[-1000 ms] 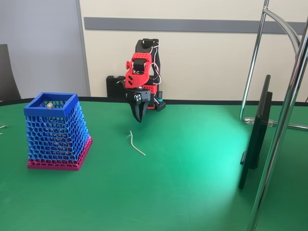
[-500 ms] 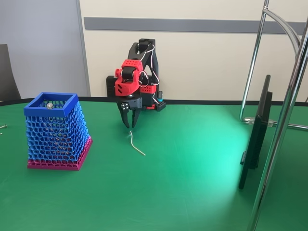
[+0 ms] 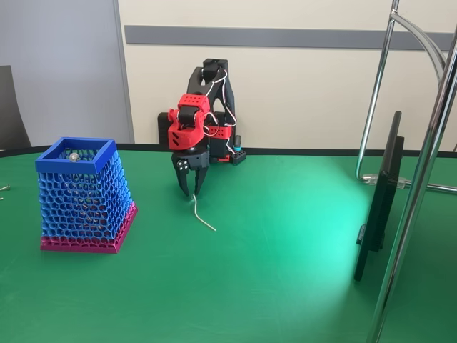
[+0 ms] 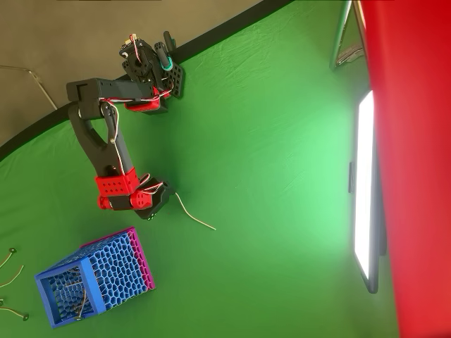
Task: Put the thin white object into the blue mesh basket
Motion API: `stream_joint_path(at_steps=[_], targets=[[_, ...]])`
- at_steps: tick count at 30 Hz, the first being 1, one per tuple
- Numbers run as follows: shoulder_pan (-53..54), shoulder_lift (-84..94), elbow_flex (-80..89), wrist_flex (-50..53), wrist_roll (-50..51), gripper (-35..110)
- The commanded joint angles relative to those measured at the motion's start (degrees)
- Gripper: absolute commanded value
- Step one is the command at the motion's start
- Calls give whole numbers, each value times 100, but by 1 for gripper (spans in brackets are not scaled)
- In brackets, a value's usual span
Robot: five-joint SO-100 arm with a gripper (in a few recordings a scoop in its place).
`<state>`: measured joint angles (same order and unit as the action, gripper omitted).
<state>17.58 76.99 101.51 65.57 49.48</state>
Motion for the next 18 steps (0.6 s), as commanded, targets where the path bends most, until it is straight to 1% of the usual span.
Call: stream_joint_path(at_steps=[1,18], targets=[[-88,-105,-237,18,53,12],[-237,-308,-237,18,26,12]])
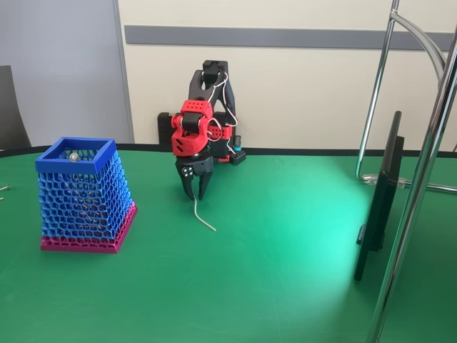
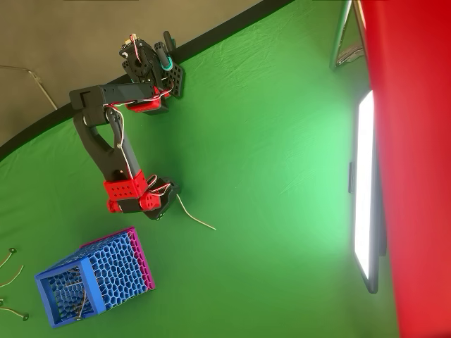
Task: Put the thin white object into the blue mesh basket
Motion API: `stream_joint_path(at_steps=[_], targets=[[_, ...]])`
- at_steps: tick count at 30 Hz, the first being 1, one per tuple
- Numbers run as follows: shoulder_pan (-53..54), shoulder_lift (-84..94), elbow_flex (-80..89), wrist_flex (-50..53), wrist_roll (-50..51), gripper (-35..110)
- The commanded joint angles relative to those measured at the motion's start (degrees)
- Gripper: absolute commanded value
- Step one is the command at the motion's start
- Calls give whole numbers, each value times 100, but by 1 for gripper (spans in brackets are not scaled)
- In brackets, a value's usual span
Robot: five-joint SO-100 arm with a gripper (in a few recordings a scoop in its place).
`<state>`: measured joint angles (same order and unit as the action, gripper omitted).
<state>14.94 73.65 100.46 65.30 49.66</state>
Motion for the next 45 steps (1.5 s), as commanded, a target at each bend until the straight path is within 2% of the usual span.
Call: stream_joint_path(at_steps=[1,9,18,29,35,45], targets=[[62,0,-149,44,9,12],[308,-387,-466,211,-70,11],[316,-510,-624,246,-272,0],[290,527,-1767,211,-1107,0],[475,1204,-1978,-738,-1819,1],[1116,2101,-1450,-3929,-3182,0]])
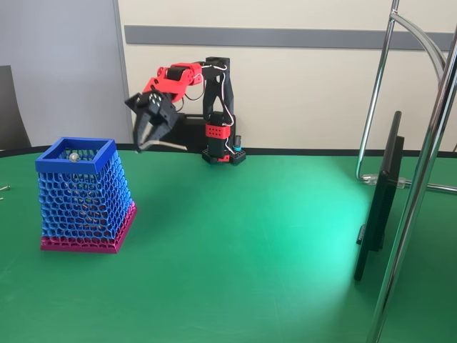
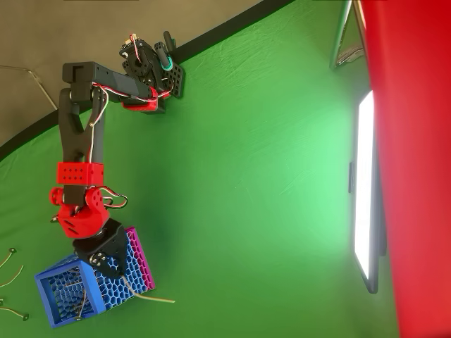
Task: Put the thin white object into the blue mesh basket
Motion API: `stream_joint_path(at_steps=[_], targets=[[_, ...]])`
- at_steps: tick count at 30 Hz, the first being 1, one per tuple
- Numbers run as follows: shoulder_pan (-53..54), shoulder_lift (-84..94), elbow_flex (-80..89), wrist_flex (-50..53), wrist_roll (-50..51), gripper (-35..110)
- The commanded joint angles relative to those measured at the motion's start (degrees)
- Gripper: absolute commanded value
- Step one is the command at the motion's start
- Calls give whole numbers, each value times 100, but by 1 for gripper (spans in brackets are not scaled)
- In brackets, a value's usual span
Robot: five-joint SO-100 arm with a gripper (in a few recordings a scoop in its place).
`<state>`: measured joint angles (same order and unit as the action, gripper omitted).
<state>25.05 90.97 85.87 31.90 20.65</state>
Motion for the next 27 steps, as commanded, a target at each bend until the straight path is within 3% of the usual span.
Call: stream_joint_path(at_steps=[1,8,17,27], targets=[[167,387,18,-861,-483,0],[510,527,-26,-2162,-2347,0],[1143,457,-1116,-2276,-4359,0],[1397,519,-712,-2795,-7225,0]])
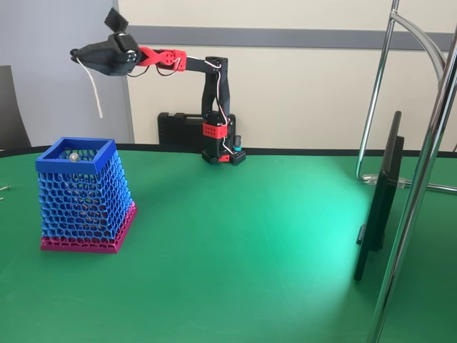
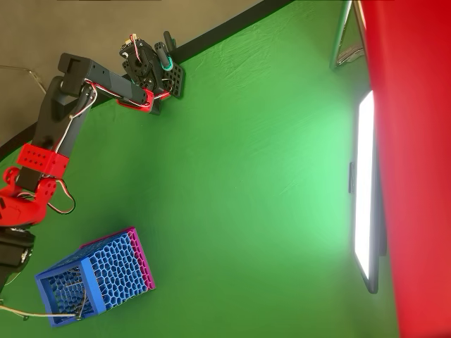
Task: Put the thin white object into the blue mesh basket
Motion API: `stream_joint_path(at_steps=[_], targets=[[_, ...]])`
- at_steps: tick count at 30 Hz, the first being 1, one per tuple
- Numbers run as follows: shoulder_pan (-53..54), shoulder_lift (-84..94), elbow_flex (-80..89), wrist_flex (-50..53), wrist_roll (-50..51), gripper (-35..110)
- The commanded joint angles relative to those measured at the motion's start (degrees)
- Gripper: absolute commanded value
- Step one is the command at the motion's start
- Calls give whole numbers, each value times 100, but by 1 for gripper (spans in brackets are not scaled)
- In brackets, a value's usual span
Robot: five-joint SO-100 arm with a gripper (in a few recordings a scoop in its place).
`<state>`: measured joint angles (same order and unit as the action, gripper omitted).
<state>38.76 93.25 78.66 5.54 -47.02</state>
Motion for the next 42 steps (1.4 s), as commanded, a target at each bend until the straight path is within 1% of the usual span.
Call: stream_joint_path(at_steps=[1,6,13,17,22,26,29,33,42], targets=[[44,281,35,-158,-633,0],[141,149,132,-176,-1371,0],[255,-343,202,-176,-1951,0],[316,-712,299,-360,-2259,0],[352,-1081,404,-360,-2312,1],[352,-1248,536,-404,-2329,14],[352,-1362,677,-703,-2373,19],[290,-1441,844,-923,-2443,22],[-44,-1336,1204,-958,-2338,24]])
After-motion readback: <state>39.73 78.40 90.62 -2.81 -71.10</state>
